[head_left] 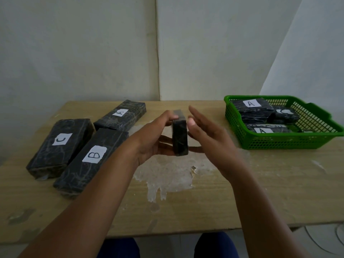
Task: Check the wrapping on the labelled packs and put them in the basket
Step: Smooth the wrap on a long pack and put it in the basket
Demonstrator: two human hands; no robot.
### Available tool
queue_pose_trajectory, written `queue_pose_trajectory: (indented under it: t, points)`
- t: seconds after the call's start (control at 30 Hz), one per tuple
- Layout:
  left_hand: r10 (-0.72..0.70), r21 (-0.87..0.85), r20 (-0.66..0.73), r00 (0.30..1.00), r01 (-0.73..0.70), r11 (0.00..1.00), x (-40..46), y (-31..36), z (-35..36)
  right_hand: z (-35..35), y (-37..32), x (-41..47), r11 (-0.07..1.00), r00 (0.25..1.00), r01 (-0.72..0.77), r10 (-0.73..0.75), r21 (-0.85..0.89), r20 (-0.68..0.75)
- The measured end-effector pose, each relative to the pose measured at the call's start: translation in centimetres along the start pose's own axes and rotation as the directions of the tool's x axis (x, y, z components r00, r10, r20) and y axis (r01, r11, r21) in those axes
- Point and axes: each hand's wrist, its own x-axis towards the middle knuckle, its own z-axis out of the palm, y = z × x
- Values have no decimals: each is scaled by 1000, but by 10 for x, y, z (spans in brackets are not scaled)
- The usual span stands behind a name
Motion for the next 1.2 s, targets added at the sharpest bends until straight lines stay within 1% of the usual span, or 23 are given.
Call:
queue_pose_trajectory:
  t: [0.03, 0.07, 0.13, 0.2, 0.27, 0.33, 0.47, 0.53, 0.63, 0.67, 0.73, 0.83, 0.93, 1.0, 1.1, 1.13, 1.2]
  points:
    - [8, 6, 4, 1000, -8, 1000, 0, 1, 0, 0, 1, -1, 999, 999, 44, -44, 22, 31]
    - [28, 20, 9, 1000, -28, 999, 1, 2, 0, -1, 2, -1, 997, 997, 73, -74, 29, 29]
    - [79, 4, 21, 997, -79, 997, 1, 3, -1, -3, 8, 1, 992, 991, 126, -125, 28, -37]
    - [147, -22, 46, 988, -147, 989, 1, 0, -4, -5, 11, 3, 985, 985, 160, -155, 66, -72]
    - [232, 32, 70, 970, -234, 972, -1, -1, -5, -9, 12, 3, 978, 982, 185, -181, 97, -56]
    - [299, 92, 59, 952, -304, 948, -2, -3, -6, -13, 12, 2, 971, 975, 220, -220, 96, -14]
    - [425, 123, 69, 902, -431, 894, -3, -6, -8, -16, 10, 0, 953, 957, 284, -289, 110, 35]
    - [477, 117, 82, 875, -484, 867, -4, -6, -7, -16, 10, 0, 940, 946, 316, -322, 128, 31]
    - [521, 107, 85, 849, -527, 843, -6, -6, -5, -14, 10, 0, 931, 940, 337, -342, 142, 14]
    - [526, 116, 82, 847, -532, 839, -6, -6, -6, -15, 10, 0, 931, 940, 337, -341, 139, 7]
    - [500, 138, 47, 864, -502, 854, -5, -5, -4, -15, 9, -1, 942, 947, 320, -322, 103, 1]
    - [402, 164, -46, 914, -390, 906, -8, -2, 3, -17, 8, -3, 966, 966, 257, -258, 20, 34]
    - [327, 190, -132, 936, -300, 935, -10, 3, 9, -15, 7, -6, 971, 973, 223, -217, -85, 79]
    - [300, 246, -104, 948, -268, 932, -11, 5, 9, -14, 4, -8, 972, 978, 209, -208, -110, 18]
    - [288, 331, 2, 958, -272, 903, -13, 6, 8, -13, -1, -8, 974, 975, 197, -207, -115, -86]
    - [292, 342, 15, 956, -279, 897, -14, 6, 7, -13, -3, -8, 977, 977, 182, -192, -108, -96]
    - [307, 377, 10, 952, -288, 880, -14, 6, 5, -11, -6, -9, 990, 983, 132, -136, -40, -124]
